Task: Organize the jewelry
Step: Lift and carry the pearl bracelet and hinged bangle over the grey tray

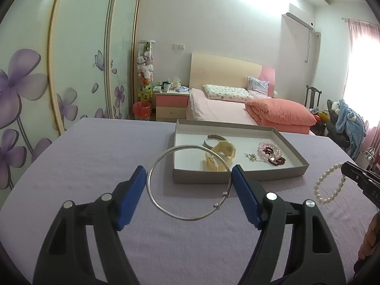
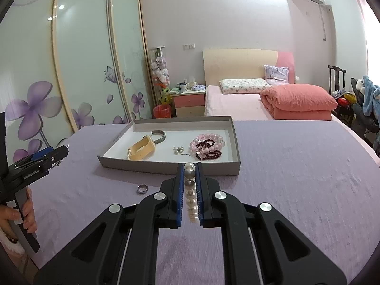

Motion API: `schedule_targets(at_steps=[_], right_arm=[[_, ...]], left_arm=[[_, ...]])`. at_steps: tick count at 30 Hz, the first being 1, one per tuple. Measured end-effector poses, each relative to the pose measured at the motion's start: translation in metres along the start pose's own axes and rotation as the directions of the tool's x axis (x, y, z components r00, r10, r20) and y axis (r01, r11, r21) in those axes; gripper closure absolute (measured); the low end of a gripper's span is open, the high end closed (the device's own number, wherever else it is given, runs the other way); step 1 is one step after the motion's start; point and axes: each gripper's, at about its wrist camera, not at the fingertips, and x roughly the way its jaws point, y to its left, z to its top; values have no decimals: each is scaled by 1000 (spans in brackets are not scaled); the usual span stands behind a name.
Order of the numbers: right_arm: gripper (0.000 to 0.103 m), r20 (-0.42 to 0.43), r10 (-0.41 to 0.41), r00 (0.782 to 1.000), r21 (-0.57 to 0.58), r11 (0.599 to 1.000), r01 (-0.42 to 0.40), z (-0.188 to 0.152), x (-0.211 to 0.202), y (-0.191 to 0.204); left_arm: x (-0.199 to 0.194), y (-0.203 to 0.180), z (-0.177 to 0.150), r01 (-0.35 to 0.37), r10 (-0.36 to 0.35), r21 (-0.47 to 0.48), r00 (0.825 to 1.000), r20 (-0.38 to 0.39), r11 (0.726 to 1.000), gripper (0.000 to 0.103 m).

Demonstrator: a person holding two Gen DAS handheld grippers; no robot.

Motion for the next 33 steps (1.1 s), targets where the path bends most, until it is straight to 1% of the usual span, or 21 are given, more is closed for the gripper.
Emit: schedule_targets(at_steps=[7, 10, 16, 20, 26, 33], right_arm=[[92, 9, 2, 1000, -3, 1000, -2, 2, -1, -1], [92, 29, -3, 1000, -7, 1000, 3, 5, -3, 0], [92, 101, -18, 995, -28, 999, 21, 22, -6, 4], [92, 137, -23, 990, -45, 999, 29, 37, 0, 6], [92, 177, -30, 984, -54, 998, 40, 55, 7, 6], [92, 216, -32, 976, -70, 996, 49, 71, 19, 10]], left_arm=[[-1, -1, 0, 5, -5, 3, 1000, 3, 1000, 31], [-2, -1, 2, 5, -5, 0, 1000, 15, 1000, 31], [-3, -3, 16, -12, 11, 8, 997, 76, 1000, 31], [-1, -6, 29, -26, 25, 6, 991, 129, 1000, 31], [1, -11, 44, -45, 44, 4, 981, 187, 999, 31], [11, -19, 58, -40, 39, 3, 976, 213, 999, 31]])
